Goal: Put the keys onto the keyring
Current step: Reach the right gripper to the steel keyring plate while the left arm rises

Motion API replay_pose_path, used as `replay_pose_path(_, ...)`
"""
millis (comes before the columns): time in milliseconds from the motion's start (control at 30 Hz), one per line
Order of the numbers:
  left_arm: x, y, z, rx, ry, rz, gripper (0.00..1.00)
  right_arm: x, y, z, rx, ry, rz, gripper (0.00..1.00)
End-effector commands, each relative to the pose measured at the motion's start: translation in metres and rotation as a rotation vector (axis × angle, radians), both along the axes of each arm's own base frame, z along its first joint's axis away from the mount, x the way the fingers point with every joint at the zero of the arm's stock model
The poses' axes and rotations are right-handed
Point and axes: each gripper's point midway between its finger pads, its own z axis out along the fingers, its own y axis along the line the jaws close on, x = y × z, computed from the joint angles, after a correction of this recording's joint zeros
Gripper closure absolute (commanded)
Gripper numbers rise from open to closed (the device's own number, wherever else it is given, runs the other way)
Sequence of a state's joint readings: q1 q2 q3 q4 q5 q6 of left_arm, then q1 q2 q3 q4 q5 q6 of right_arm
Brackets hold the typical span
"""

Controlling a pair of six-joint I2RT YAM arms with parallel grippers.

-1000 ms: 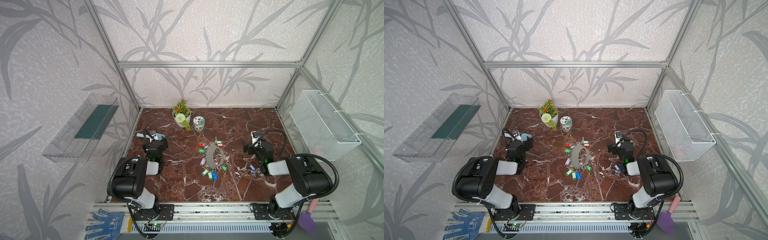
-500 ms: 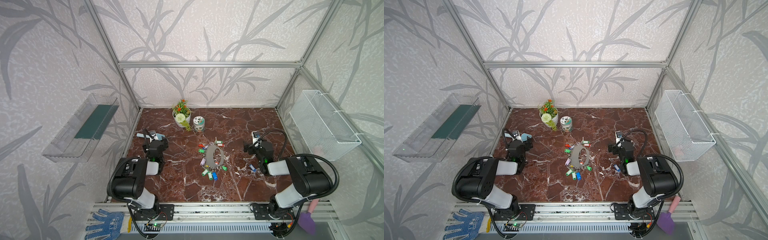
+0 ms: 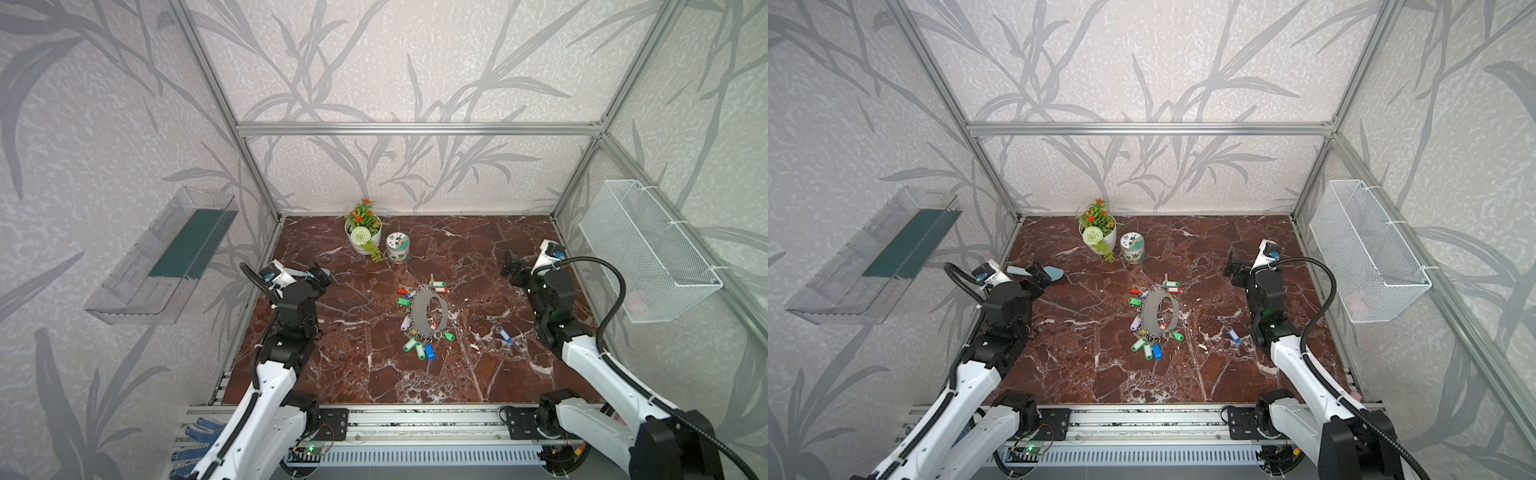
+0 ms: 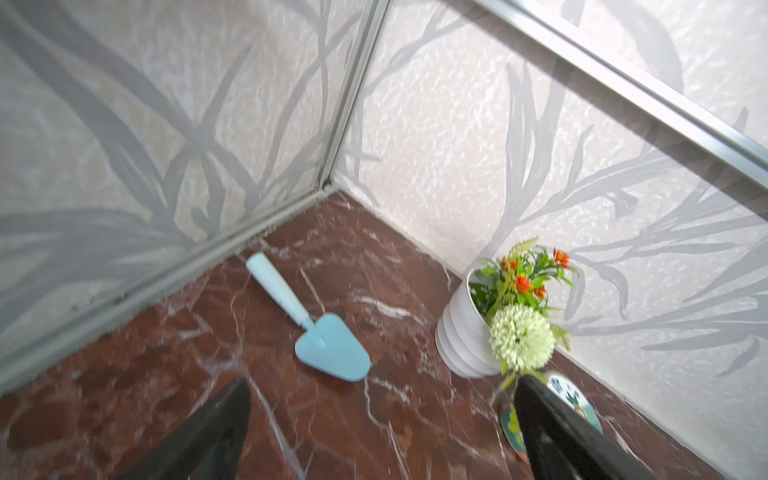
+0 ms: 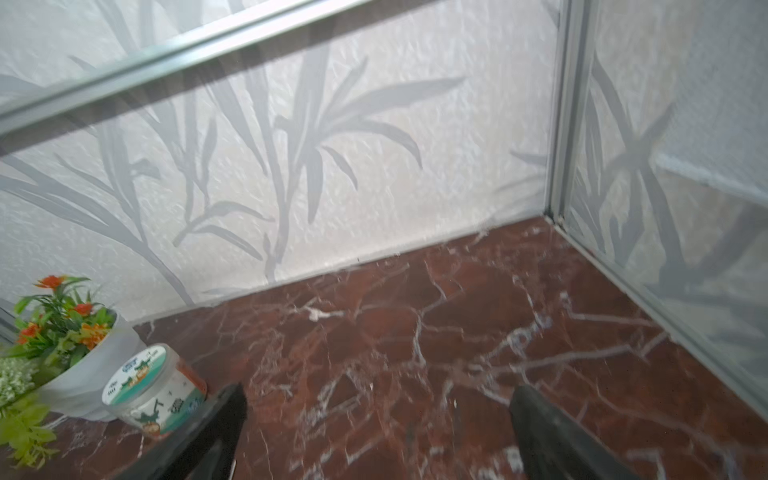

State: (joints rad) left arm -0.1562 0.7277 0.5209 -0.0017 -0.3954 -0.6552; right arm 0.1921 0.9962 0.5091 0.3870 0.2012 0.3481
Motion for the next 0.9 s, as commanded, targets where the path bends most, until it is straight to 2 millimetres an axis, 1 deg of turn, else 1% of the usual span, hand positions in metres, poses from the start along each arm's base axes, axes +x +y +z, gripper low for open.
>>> replay_pose_path(0, -0.024, -0.027, -0.049, -0.225, 0.144, -0.13, 0.01, -0.01, 0.016, -0.004, 0.084, 0.103, 0.035, 0.01)
replay_pose_path(67, -0.03, -0.045, -0.048, -0.291, 0.13, -0.23, 0.01, -0.019, 0.039, -0.004, 0.072, 0.131, 0.114, 0.01)
replay_pose_path(133, -0.036, -0.062, -0.051, -0.352, 0.155, -0.312, 0.02, -0.029, 0.064, -0.009, 0.04, 0.177, 0.192, 0.01)
replay_pose_path(200, -0.039, -0.079, -0.055, -0.381, 0.203, -0.405, 0.06, -0.04, 0.09, -0.015, 0.011, 0.221, 0.275, 0.01)
replay_pose_path(300, -0.039, -0.105, -0.063, -0.425, 0.285, -0.541, 0.1, -0.063, 0.129, -0.028, -0.136, 0.296, 0.379, 0.01)
replay_pose_path(367, -0.038, -0.122, -0.067, -0.441, 0.322, -0.626, 0.12, -0.082, 0.159, -0.036, -0.245, 0.335, 0.474, 0.01)
replay_pose_path(433, -0.038, -0.139, -0.07, -0.423, 0.355, -0.703, 0.12, -0.102, 0.186, -0.053, -0.338, 0.417, 0.571, 0.0)
replay_pose_path(467, -0.038, -0.145, -0.072, -0.407, 0.368, -0.725, 0.12, -0.109, 0.193, -0.062, -0.364, 0.466, 0.594, 0.03)
replay_pose_path(500, -0.038, -0.151, -0.074, -0.394, 0.383, -0.743, 0.12, -0.116, 0.203, -0.07, -0.381, 0.515, 0.62, 0.09)
replay_pose_path(533, -0.038, -0.157, -0.077, -0.384, 0.39, -0.757, 0.12, -0.121, 0.208, -0.077, -0.387, 0.55, 0.632, 0.15)
replay_pose_path(600, -0.038, -0.165, -0.08, -0.382, 0.392, -0.776, 0.12, -0.13, 0.216, -0.091, -0.372, 0.629, 0.64, 0.34)
replay_pose_path(633, -0.038, -0.168, -0.082, -0.381, 0.395, -0.784, 0.12, -0.133, 0.219, -0.097, -0.365, 0.659, 0.639, 0.37)
replay_pose_path(700, -0.039, -0.171, -0.083, -0.371, 0.394, -0.792, 0.12, -0.137, 0.226, -0.105, -0.351, 0.7, 0.639, 0.37)
replay_pose_path(800, -0.04, -0.171, -0.085, -0.359, 0.39, -0.787, 0.13, -0.138, 0.236, -0.116, -0.311, 0.751, 0.631, 0.41)
replay_pose_path(867, -0.042, -0.17, -0.085, -0.354, 0.384, -0.783, 0.12, -0.136, 0.243, -0.124, -0.286, 0.791, 0.614, 0.46)
